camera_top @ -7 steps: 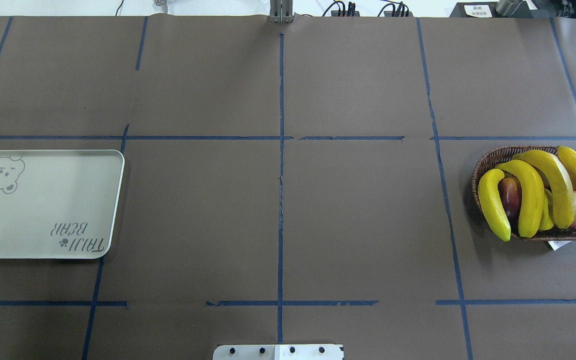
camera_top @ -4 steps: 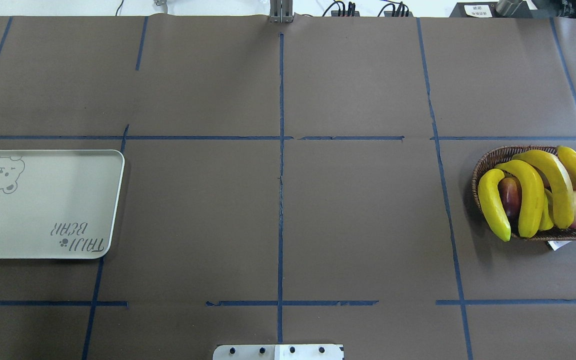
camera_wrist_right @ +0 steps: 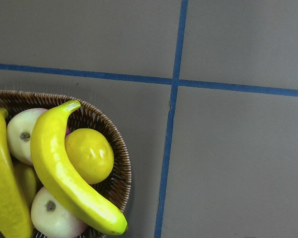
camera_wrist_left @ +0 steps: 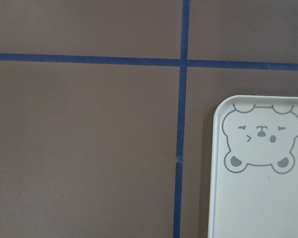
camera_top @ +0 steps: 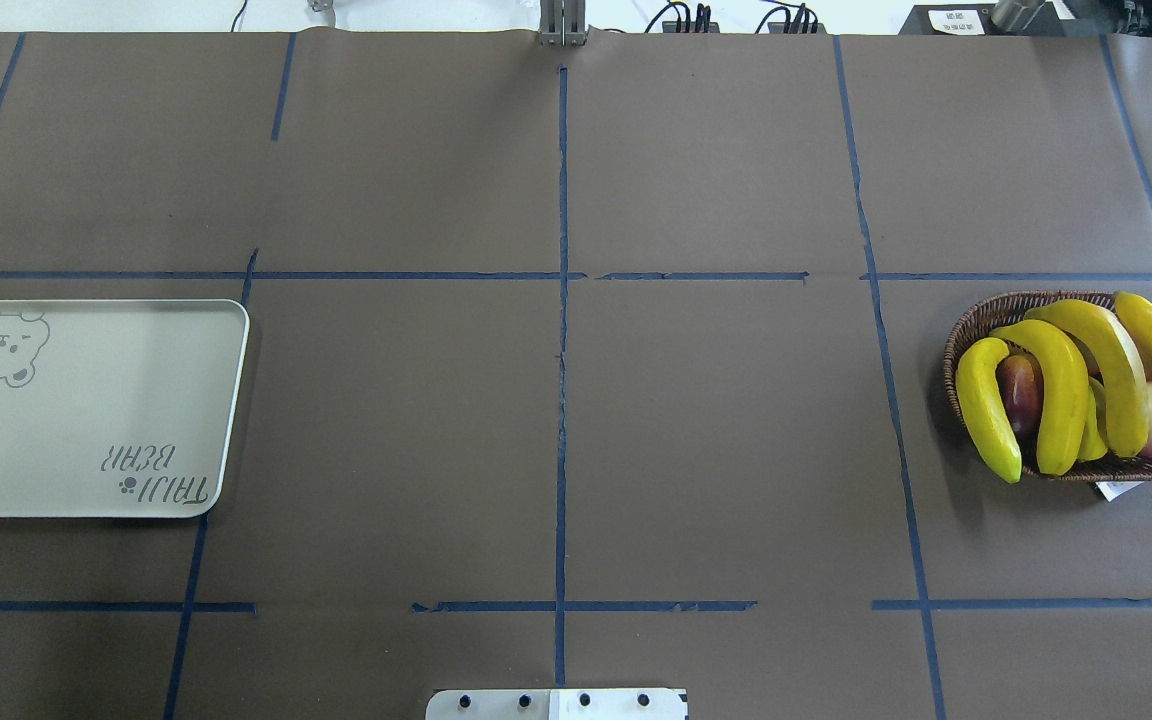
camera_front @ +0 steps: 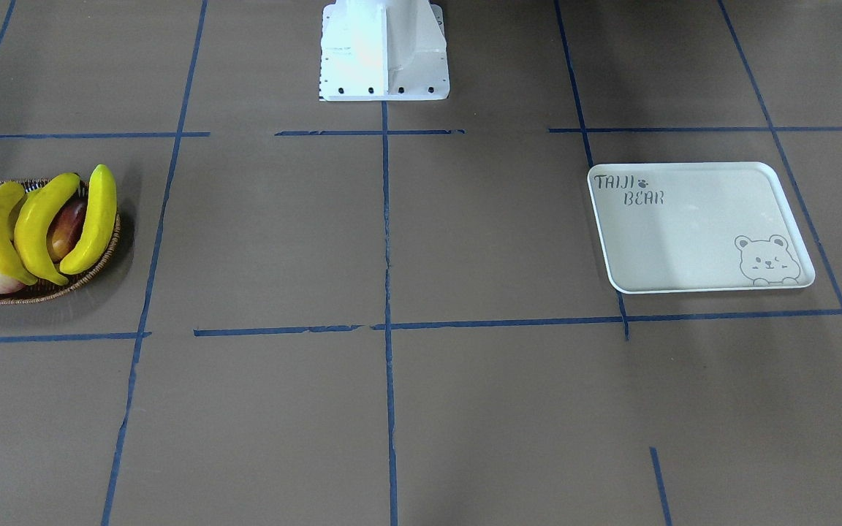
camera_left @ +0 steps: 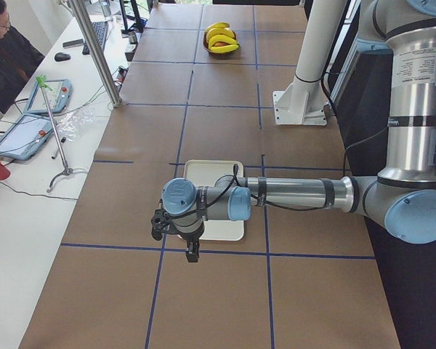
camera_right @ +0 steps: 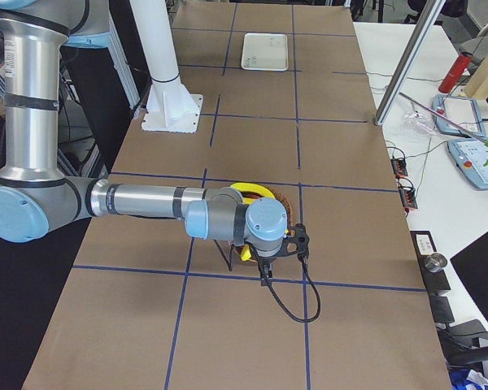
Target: Transfer all bananas from basket to plate
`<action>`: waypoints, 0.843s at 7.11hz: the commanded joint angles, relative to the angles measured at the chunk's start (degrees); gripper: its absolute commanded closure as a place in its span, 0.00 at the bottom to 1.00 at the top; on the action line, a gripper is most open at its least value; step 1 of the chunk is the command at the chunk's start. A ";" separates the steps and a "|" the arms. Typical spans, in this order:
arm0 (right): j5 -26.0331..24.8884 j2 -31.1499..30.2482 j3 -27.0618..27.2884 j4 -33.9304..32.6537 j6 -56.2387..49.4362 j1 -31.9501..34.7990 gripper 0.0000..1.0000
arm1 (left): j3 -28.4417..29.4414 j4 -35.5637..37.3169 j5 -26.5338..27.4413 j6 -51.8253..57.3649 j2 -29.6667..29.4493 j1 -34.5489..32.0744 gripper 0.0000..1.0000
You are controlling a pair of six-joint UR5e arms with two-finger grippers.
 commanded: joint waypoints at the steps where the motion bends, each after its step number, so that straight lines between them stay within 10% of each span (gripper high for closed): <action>1: 0.01 3.05 2.21 -0.44 1.36 -0.35 0.00 | -0.08 0.01 0.00 0.00 0.00 0.09 0.00; 6: -6.73 1.51 2.75 9.35 2.51 -9.73 0.00 | -0.25 -0.08 -0.09 0.00 0.00 0.00 0.00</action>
